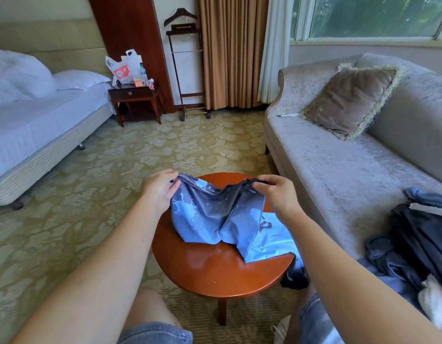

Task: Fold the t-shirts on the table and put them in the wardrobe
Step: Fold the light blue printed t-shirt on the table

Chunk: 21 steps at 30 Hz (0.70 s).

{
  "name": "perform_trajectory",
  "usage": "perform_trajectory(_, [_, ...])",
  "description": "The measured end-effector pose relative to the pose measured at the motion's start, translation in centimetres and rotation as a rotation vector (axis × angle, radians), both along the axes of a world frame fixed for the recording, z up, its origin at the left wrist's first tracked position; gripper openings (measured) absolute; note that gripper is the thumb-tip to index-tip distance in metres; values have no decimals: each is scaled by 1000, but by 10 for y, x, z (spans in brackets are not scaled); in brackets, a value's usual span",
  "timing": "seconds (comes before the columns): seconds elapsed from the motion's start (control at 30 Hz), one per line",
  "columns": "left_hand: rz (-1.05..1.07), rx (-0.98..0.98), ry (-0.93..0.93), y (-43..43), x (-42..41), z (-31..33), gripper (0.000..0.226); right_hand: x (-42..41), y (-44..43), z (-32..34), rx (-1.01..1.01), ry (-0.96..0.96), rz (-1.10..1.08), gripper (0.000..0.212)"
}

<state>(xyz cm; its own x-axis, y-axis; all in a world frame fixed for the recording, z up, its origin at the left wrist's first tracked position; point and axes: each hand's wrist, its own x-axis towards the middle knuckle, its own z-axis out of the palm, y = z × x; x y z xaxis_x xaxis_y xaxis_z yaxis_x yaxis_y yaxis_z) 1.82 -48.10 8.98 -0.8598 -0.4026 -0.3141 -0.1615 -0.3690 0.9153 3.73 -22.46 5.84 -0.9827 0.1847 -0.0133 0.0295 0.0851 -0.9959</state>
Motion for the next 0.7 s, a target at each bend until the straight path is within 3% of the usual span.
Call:
perform_trajectory(0.1, [36,6,99,4,6,18,40,3,-6,10,239,34,45,22])
perform_trajectory(0.23, [117,44,199,5,16,45,25,2,-10,28,573,96,29,20])
perform_trajectory(0.57, [143,176,389,2,51,135,16,7,-25,127,437,309,-27,16])
perform_trajectory(0.7, [134,104,511,2,70,173,23,17,-26,167,458,403,-82,12])
